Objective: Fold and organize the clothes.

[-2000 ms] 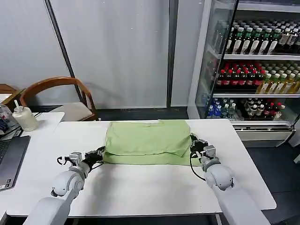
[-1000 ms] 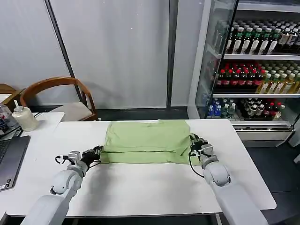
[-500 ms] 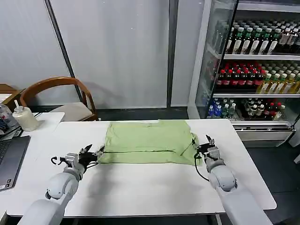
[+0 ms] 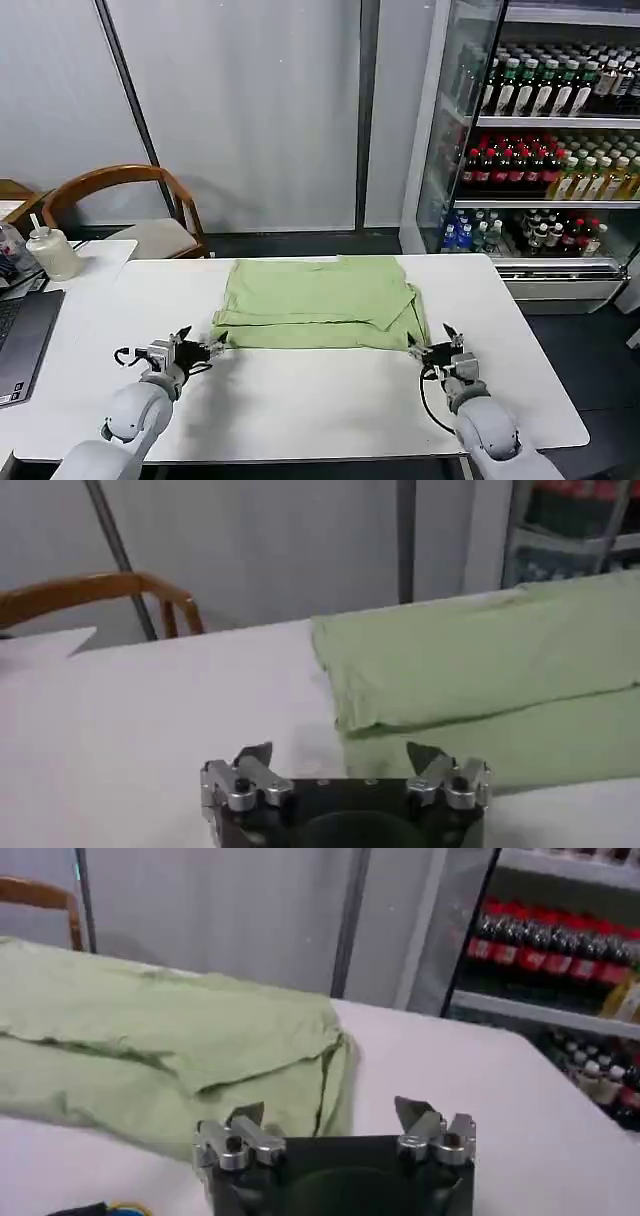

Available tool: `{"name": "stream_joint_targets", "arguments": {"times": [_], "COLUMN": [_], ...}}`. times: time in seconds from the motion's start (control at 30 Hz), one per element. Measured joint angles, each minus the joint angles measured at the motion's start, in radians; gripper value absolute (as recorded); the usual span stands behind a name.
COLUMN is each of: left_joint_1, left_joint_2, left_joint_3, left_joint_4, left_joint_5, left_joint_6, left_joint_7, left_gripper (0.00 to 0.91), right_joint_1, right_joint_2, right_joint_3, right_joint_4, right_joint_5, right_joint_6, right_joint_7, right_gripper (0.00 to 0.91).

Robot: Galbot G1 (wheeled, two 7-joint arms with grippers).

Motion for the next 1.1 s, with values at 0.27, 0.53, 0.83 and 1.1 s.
{"name": "stream_joint_targets", "arguments": {"times": [0.27, 0.53, 0.83, 1.1], "left_joint_1": [0.005, 0.006, 0.015, 0.073], "left_joint_2": [0.003, 0.001, 0.004, 0.025], "left_joint_3": [0.002, 0.014, 0.014, -0.008], "left_joint_4": [0.011, 0.018, 0.017, -0.047], "left_joint_5": [-0.01, -0.011, -0.01, -0.006], "left_joint_6": [0.015, 0.018, 0.021, 0.033], "left_joint_7": [-0.004, 0.002, 0.012, 0.001], "left_gripper": [0.02, 0.02, 0.02, 0.02], "right_joint_1": [-0.007, -0.007, -0.037, -0.123], "right_joint_2": [0.004, 0.006, -0.005, -0.019], "right_joint_3": [-0.006, -0.01, 0.003, 0.038], "right_joint_4": [-0.006, -0.014, 0.009, 0.092], "right_joint_5": [0.034, 0.047, 0.045, 0.01], "right_joint_6": [-0.003, -0.003, -0.001, 0.012], "right_joint_7": [-0.003, -0.005, -0.01, -0.009], "right_gripper": [0.0, 0.0, 0.0, 0.0]}}
